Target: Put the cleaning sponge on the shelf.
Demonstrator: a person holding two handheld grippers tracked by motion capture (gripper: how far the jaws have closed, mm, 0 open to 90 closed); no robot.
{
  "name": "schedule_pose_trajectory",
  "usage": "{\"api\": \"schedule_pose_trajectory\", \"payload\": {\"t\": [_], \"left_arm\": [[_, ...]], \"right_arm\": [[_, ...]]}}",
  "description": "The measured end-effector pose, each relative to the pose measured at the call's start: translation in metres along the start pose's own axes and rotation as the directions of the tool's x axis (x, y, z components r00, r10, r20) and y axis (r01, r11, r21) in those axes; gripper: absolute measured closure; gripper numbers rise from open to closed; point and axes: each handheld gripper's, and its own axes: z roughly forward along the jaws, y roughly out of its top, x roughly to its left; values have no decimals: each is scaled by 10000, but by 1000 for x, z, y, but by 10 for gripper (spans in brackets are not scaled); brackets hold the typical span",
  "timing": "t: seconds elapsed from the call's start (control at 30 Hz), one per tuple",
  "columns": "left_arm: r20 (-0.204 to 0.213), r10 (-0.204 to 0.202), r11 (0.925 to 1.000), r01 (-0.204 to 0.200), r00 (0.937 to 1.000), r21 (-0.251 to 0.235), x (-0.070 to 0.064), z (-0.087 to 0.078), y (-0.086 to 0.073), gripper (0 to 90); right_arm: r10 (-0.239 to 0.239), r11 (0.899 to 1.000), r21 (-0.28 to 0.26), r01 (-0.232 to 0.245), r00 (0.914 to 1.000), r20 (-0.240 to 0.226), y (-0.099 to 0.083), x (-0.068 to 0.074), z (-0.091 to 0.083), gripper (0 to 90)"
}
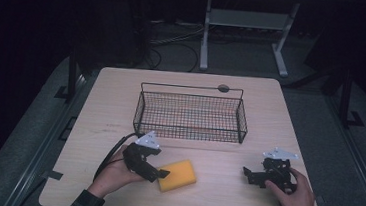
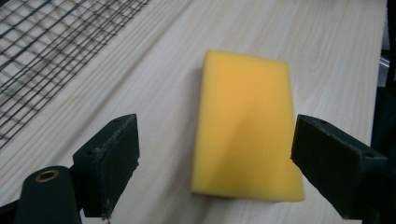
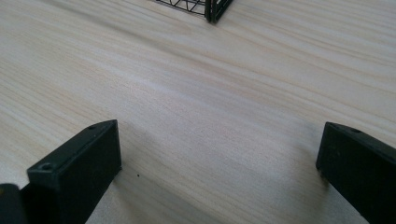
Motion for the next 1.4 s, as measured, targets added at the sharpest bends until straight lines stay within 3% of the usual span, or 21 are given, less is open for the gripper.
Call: {"api": "schedule_pose_trajectory", "payload": {"t": [0.23,0.3,0.5,0.53,0.57,0.63,0.7,0.73,0.97,1.17,1.2,1.4], "left_arm": [[93,286,9988,-289,9995,406,-9,14,7,131],[98,522,9954,-528,9986,803,-13,22,11,127],[60,816,9888,-817,9966,1246,-23,38,18,96],[54,962,9851,-960,9953,1426,-23,39,20,95],[9,877,9876,-870,9962,1308,-26,43,20,90],[-17,1135,9801,-1117,9935,1640,-27,47,22,89],[-56,1173,9782,-1145,9931,1730,-28,49,22,89],[-77,1359,9709,-1316,9907,1999,-28,52,22,89],[-238,1455,9618,-1358,9891,2376,-29,62,22,95],[-329,1426,9607,-1304,9892,2449,-29,64,20,137],[-306,1497,9569,-1371,9883,2561,-29,64,20,143],[-305,1461,9584,-1338,9888,2519,-28,63,21,216]], "right_arm": [[-3,10000,-1,3,10000,-1,0,0,0,0],[-4,10000,-2,4,10000,-1,0,0,0,0],[-2,10000,0,2,10000,-2,0,0,0,0],[-7,10000,-2,7,10000,-1,0,0,0,0],[-2,10000,-1,2,10000,-1,0,0,0,0],[-1,10000,-2,1,10000,-1,0,0,0,0],[-4,10000,-2,4,10000,-1,0,0,0,0],[-4,10000,-3,4,10000,0,0,0,0,0],[-4,10000,-1,4,10000,-1,0,0,0,0],[-4,10000,-2,4,10000,-2,0,0,0,0],[-1,10000,-1,1,10000,-2,0,0,0,0],[-4,10000,-1,4,10000,0,0,0,0,0]]}}
